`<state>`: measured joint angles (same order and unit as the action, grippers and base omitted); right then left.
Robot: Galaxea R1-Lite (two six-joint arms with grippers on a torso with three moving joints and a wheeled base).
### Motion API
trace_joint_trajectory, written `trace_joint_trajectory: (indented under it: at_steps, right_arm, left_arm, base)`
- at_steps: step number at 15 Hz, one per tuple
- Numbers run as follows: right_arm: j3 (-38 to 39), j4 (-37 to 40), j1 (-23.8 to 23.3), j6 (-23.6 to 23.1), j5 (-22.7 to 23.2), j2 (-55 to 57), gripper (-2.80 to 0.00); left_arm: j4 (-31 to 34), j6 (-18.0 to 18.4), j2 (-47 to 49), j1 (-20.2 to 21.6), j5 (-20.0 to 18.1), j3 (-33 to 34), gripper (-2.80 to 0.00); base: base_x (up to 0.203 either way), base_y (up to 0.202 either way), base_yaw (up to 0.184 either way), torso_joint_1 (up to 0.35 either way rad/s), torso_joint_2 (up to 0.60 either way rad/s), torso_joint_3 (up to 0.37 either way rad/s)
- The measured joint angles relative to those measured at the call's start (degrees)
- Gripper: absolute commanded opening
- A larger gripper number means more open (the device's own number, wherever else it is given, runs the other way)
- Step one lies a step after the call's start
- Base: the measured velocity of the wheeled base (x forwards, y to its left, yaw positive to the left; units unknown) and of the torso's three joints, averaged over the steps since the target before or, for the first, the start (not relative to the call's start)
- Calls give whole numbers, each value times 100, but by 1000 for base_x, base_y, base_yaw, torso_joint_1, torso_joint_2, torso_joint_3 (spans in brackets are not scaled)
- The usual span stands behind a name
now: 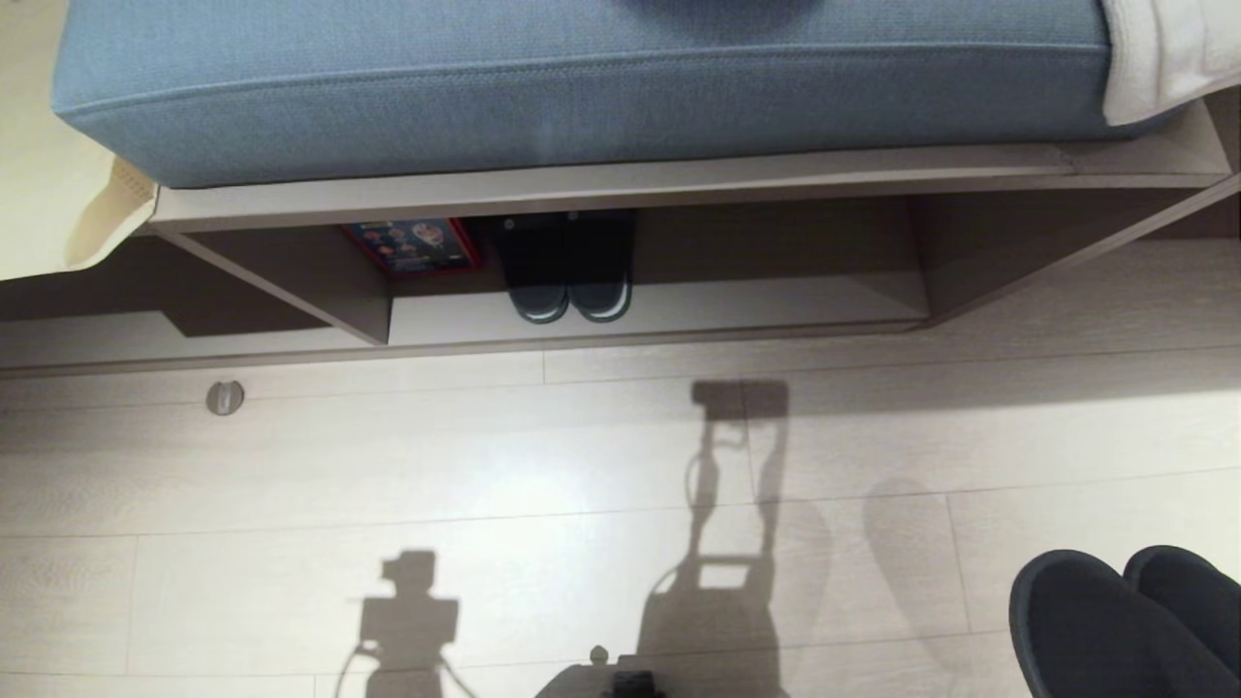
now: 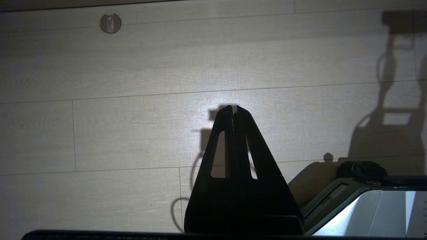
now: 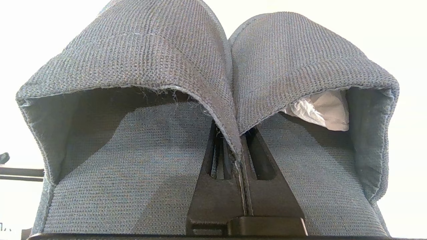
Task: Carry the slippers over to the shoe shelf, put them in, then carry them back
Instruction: Place the slippers on the floor
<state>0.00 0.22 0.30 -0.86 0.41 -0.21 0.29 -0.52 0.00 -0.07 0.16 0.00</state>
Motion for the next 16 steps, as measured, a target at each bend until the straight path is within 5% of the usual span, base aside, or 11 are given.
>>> trace_joint_trajectory:
  at_steps: [16]
  right_arm:
    - [0, -1, 2, 0, 0, 10, -280]
  left_arm:
    - [0, -7, 0, -2, 1, 0, -280]
  base:
    - [0, 0, 0, 3, 2, 203]
